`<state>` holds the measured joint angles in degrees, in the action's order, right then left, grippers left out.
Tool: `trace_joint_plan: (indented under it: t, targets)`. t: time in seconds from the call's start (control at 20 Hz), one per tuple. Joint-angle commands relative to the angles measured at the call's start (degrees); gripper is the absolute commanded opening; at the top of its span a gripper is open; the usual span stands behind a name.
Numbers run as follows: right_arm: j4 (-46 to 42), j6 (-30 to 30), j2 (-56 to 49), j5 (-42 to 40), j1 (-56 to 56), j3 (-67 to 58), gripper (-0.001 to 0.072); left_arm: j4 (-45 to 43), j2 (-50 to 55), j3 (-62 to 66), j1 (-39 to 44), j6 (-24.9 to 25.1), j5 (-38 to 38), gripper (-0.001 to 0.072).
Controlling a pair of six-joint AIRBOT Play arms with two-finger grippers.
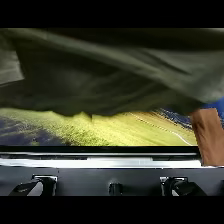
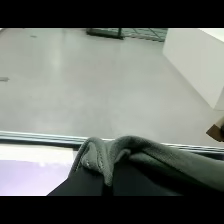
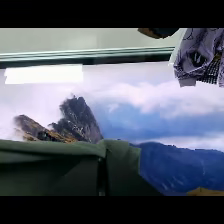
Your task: Fold the clothes and pants, and hang the long-sleeved shirts on hangers.
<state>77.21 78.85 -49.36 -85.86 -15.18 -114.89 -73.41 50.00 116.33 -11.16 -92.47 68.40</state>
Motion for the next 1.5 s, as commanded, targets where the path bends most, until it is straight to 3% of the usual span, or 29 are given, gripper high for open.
trace_joint_plan:
  t: [0.0, 0.2, 0.3, 0.4, 0.6, 0.75, 0.85, 0.9, 1.0, 1.05, 1.1, 1.3, 1.45]
  targets:
    - [1.5, -1.2, -3.1, -1.5, 0.0, 0.0, 0.0028, -2.7, 2.1, -2.0, -0.1, -0.8, 3.5, 0.0012]
    - [2.6, 3.6, -17.9, -1.0, 0.0, 1.1, 0.0029, -2.7, 13.9, -11.2, 0.3, 5.7, 7.0, 0.0013]
    - [4.4, 5.7, -26.5, 3.0, 0.0, 4.3, 0.0028, -2.7, 22.1, -15.3, 1.0, 7.1, 6.4, 0.0013]
    - [7.6, 6.2, -35.2, 11.1, 0.4, 8.1, 0.0028, -2.6, 31.6, -17.1, 2.3, 7.0, 4.4, 0.0013]
    - [22.8, 4.3, -52.1, 24.0, 4.9, 9.7, 0.0029, -2.6, 48.0, -17.1, 5.7, 7.0, -4.4, 0.0013]
    - [32.0, 4.3, -59.9, 25.7, 7.4, 9.7, 0.0033, -2.6, 54.5, -17.1, 7.5, 5.0, -7.0, 0.0015]
    - [35.3, 4.3, -62.1, 24.8, 7.9, 9.7, 0.0082, -2.4, 56.4, -17.1, 7.8, 1.9, -6.8, 0.0031]
    - [36.5, 4.7, -62.1, 24.0, 8.4, 9.7, 0.0093, -2.2, 56.5, -17.1, 7.8, 0.5, -6.2, 0.0115]
    - [40.4, 6.9, -61.2, 19.9, 11.1, 8.0, 0.0267, -2.3, 55.8, -15.9, 6.5, -0.6, -2.9, 0.0433]
    - [42.9, 9.4, -60.1, 17.1, 13.5, 7.1, 0.0292, -2.3, 55.0, -14.8, 5.6, -0.6, 0.5, 0.0504]
    - [44.5, 11.9, -58.4, 14.2, 16.2, 6.9, 0.0292, -2.3, 53.4, -14.6, 4.4, -0.5, 3.1, 0.0531]
    - [44.9, 22.2, -52.7, -1.6, 27.2, 8.6, 0.0319, -3.2, 44.6, -19.0, -1.4, -0.3, 8.3, 0.0531]
    - [47.3, 23.3, -48.1, -2.3, 35.1, 19.5, 0.0320, -3.2, 36.5, -29.1, -5.0, -0.4, 8.3, 0.0530]
